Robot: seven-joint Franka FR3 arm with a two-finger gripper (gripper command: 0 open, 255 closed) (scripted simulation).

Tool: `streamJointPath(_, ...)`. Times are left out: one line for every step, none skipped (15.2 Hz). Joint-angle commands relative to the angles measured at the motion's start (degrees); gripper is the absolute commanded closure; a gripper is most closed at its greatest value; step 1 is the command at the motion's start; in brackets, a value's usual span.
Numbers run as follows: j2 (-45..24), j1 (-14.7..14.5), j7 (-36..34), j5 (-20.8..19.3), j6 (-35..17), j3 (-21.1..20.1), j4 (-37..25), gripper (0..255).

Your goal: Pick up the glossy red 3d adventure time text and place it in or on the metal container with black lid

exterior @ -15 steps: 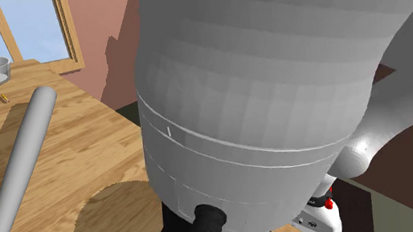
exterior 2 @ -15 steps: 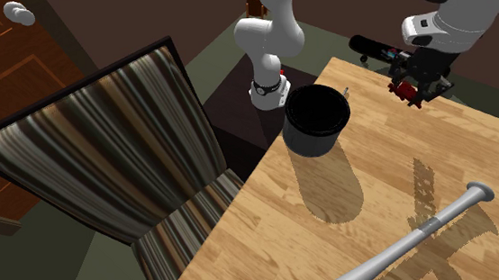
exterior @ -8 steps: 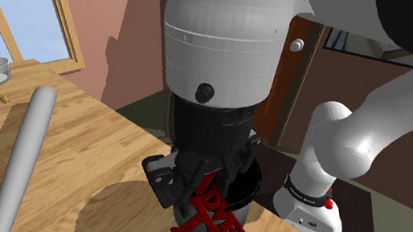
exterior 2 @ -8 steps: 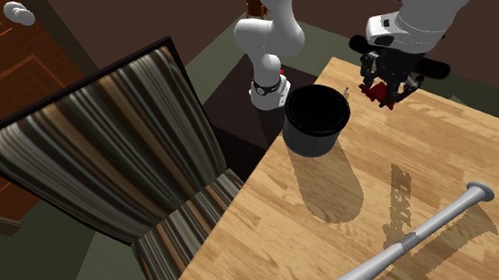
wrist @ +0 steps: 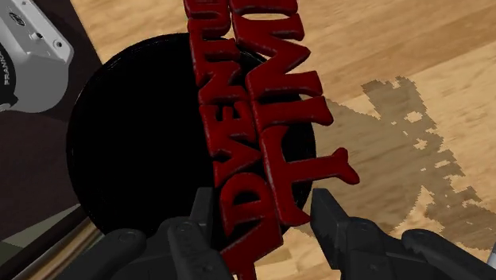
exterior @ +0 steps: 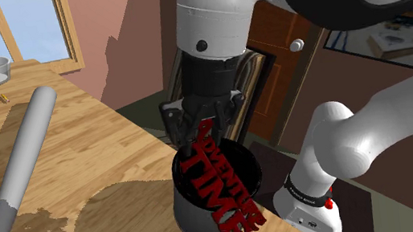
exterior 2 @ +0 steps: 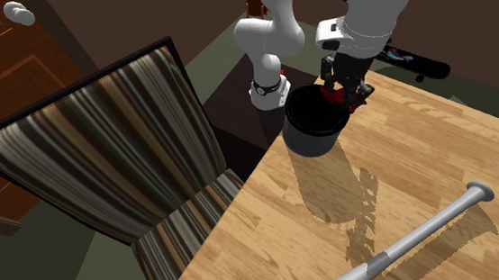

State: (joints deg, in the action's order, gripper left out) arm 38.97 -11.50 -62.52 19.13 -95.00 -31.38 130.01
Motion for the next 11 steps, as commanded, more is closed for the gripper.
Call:
streamJointPath(1.0, 0.5, 3.2, -1.3, 0.6, 3.0, 1.1, 255)
streamJointPath(1.1, 0.9, 4.6, -2.0, 0.6, 4.2, 1.6, 255)
streamJointPath(1.2, 1.3, 5.9, -2.7, 0.5, 5.4, 1.9, 255)
streamJointPath(1.2, 1.6, 6.9, -3.2, 0.5, 6.2, 2.2, 255)
streamJointPath(1.3, 1.5, 6.9, -3.1, -0.2, 6.1, 3.0, 255)
streamJointPath(1.4, 1.5, 7.0, -2.9, -1.0, 5.9, 3.8, 255)
streamJointPath(1.5, 1.4, 7.0, -2.8, -1.7, 5.7, 4.6, 255)
streamJointPath(1.5, 1.3, 7.0, -2.6, -2.4, 5.6, 5.4, 255)
streamJointPath(1.6, 1.3, 7.1, -2.5, -3.2, 5.4, 6.2, 255)
streamJointPath(1.6, 1.2, 7.1, -2.3, -3.9, 5.2, 6.9, 255)
streamJointPath(1.6, 1.1, 7.2, -2.2, -4.6, 5.0, 7.7, 255)
